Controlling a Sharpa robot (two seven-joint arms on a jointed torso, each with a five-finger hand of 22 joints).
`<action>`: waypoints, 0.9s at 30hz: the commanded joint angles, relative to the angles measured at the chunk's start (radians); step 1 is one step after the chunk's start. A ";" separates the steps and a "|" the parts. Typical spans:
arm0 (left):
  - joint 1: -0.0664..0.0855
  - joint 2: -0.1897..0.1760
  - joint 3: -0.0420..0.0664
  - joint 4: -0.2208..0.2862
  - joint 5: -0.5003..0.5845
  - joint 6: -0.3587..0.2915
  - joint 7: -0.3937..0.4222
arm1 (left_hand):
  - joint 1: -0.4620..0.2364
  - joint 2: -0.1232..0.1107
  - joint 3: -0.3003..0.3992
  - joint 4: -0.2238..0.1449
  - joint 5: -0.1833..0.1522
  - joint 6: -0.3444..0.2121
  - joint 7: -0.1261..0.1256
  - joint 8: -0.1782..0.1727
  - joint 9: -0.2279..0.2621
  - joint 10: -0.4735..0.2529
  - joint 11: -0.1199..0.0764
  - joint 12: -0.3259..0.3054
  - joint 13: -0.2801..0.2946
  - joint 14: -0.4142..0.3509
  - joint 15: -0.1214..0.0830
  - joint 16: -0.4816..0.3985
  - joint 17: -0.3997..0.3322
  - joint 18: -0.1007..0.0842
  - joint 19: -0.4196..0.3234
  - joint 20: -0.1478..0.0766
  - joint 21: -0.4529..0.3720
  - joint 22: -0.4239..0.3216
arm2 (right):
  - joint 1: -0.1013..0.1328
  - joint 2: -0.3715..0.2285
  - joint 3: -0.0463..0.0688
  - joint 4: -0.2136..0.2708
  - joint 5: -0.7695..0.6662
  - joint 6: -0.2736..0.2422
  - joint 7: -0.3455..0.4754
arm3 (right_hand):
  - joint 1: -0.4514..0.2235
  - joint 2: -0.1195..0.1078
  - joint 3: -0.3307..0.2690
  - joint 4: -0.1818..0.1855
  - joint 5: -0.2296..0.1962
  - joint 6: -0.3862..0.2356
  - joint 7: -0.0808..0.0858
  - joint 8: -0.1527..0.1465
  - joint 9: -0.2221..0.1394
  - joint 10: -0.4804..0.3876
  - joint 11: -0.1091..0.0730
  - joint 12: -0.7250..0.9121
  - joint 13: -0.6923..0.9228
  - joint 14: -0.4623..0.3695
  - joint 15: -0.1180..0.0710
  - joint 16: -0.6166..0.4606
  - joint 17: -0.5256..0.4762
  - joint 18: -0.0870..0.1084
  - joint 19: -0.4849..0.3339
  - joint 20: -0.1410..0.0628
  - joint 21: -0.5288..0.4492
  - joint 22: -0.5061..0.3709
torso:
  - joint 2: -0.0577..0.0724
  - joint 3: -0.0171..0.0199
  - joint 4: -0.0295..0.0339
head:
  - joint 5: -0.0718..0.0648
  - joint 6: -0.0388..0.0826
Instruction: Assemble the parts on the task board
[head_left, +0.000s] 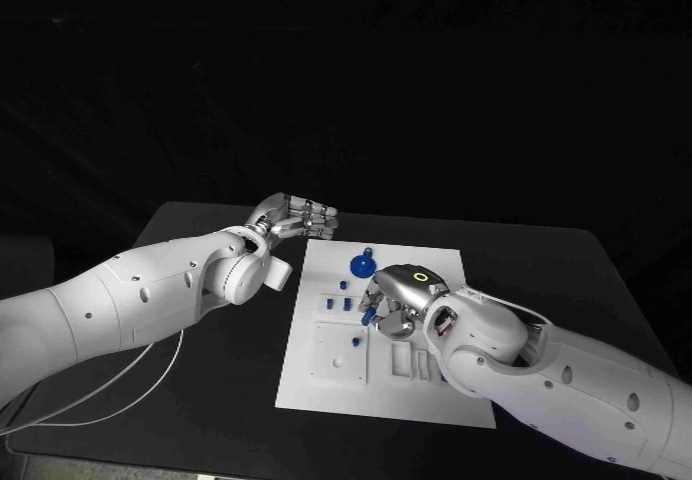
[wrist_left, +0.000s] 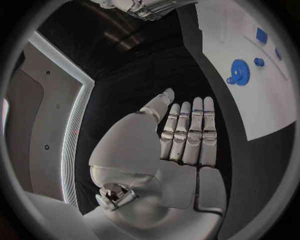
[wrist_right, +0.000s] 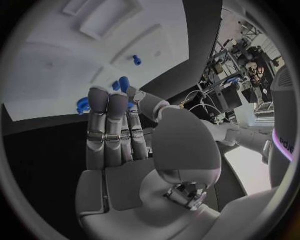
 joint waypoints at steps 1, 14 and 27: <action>0.000 0.008 0.001 -0.003 0.007 0.016 0.009 | 0.000 0.007 -0.001 0.005 -0.005 -0.001 0.007 0.001 -0.001 -0.005 0.002 0.000 0.000 -0.003 -0.001 -0.004 0.000 0.007 0.006 0.003 0.003 -0.001 | 0.000 0.023 -0.018 -0.002 -0.040 -0.006 0.023 | -0.004 0.006 -0.002 -0.006 0.004 0.009 0.000 0.005 0.000 0.070 -0.034 0.003 0.004 -0.002 -0.006 0.002 0.001 0.021 0.032 -0.007 -0.006 0.002 | 0.000 -0.0012 -0.0003 | 0.009 0.001; 0.000 0.023 0.000 -0.008 0.008 0.019 0.009 | 0.000 0.007 -0.001 0.005 -0.005 -0.001 0.007 0.001 -0.001 -0.005 0.002 0.000 0.000 -0.003 -0.001 -0.004 0.000 0.007 0.006 0.003 0.003 -0.001 | -0.001 0.084 -0.070 -0.007 -0.071 -0.015 0.042 | -0.006 0.008 -0.003 -0.011 0.005 0.009 0.001 0.005 0.000 0.069 -0.034 0.003 0.004 -0.002 -0.006 0.000 0.001 0.023 0.032 -0.007 -0.010 0.004 | 0.003 0.0030 -0.0022 | 0.032 -0.007; 0.000 0.027 -0.001 -0.010 0.008 0.024 0.007 | 0.001 0.007 -0.001 0.007 -0.005 -0.002 0.007 0.000 -0.001 -0.006 0.002 0.000 0.000 -0.005 -0.001 -0.004 0.000 0.007 0.006 0.004 0.003 -0.005 | -0.002 0.105 -0.114 -0.029 -0.081 0.006 0.049 | -0.008 0.009 -0.005 -0.016 0.012 0.008 0.001 0.005 0.000 0.069 -0.034 0.003 0.004 -0.001 -0.006 -0.001 0.001 0.027 0.033 -0.006 -0.016 0.008 | 0.002 0.0023 -0.0015 | 0.048 -0.017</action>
